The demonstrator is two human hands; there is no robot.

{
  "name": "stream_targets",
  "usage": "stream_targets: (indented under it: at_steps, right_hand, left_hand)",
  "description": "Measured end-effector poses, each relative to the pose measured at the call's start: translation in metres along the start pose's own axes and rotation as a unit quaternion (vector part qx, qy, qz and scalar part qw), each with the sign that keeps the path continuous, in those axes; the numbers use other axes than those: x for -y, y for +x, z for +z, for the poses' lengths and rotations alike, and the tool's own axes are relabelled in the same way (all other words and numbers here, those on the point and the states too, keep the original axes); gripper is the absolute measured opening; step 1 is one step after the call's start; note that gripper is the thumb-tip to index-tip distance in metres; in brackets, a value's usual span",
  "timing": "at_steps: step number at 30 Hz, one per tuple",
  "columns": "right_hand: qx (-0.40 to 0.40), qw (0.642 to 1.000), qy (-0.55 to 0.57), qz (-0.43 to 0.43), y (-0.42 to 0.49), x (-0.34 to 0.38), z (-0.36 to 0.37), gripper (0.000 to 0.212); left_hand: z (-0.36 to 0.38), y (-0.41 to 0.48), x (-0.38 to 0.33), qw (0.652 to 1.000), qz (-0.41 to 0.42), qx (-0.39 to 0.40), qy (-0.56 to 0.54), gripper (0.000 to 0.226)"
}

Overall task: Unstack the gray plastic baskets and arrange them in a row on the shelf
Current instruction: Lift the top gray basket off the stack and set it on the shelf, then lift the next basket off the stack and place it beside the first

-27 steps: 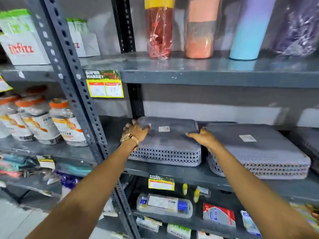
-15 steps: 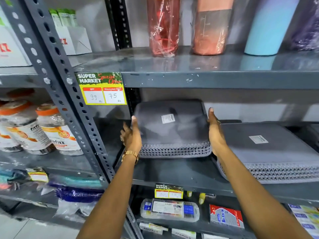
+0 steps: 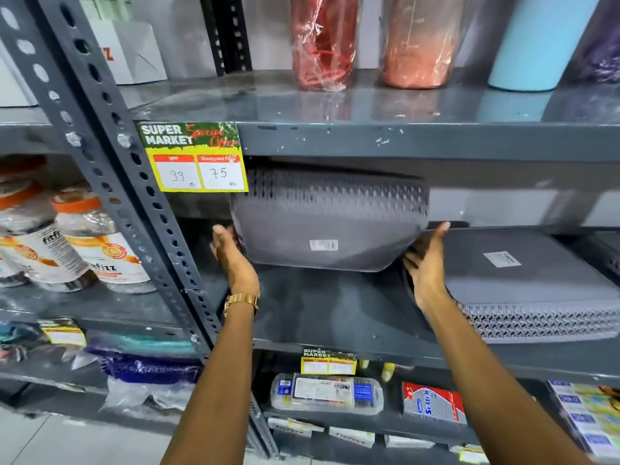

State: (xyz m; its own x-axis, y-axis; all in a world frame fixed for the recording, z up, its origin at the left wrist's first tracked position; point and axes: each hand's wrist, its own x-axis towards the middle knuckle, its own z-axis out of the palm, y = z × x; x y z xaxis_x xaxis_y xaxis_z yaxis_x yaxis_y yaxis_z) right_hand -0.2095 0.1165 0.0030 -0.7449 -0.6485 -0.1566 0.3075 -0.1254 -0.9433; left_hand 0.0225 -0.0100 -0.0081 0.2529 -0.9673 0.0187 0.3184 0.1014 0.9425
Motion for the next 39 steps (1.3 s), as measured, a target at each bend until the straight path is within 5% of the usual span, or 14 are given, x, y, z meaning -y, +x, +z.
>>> stream_targets:
  at_steps: [6,9,11,13,21,26,28,32,35,39]
  right_hand:
    - [-0.02,0.989,-0.04,0.143,0.072,-0.052,-0.044,0.122]
    - [0.003,0.98,-0.118,0.162,0.07,-0.044,-0.04,0.105]
    - [0.009,0.969,-0.207,0.137,0.036,-0.022,-0.023,0.071]
    - [0.008,0.956,-0.276,0.095,0.028,-0.02,-0.016,0.046]
    - [0.045,0.908,-0.414,0.047,0.016,-0.041,-0.024,0.023]
    - [0.098,0.927,-0.358,0.061,0.01,-0.023,-0.036,0.043]
    - [0.123,0.942,-0.306,0.069,0.013,0.001,-0.05,0.048]
    - [0.11,0.967,-0.221,0.067,0.036,0.061,-0.101,0.028]
    - [0.033,0.947,-0.319,-0.031,0.081,0.085,-0.158,0.02]
    - [-0.002,0.897,-0.442,-0.025,0.132,0.101,-0.238,0.032]
  left_hand:
    - [-0.036,0.005,0.004,0.986,-0.146,0.075,0.03,0.09]
    - [-0.045,0.001,0.0,0.975,-0.187,0.105,0.066,0.044]
    - [-0.041,-0.005,-0.002,0.966,-0.209,0.088,0.125,0.024]
    - [-0.032,-0.008,-0.005,0.953,-0.195,0.07,0.222,0.021]
    - [-0.022,-0.027,0.013,0.836,-0.069,0.035,0.543,0.044]
    - [0.014,-0.053,0.018,0.751,0.066,0.029,0.657,0.082]
    - [0.048,-0.076,0.021,0.755,0.15,0.079,0.633,0.07]
    - [0.125,-0.14,0.028,0.847,0.191,0.222,0.445,0.028]
    - [0.176,-0.181,0.046,0.808,0.161,0.293,0.485,0.029]
    - [0.224,-0.219,0.069,0.749,0.106,0.224,0.614,0.039]
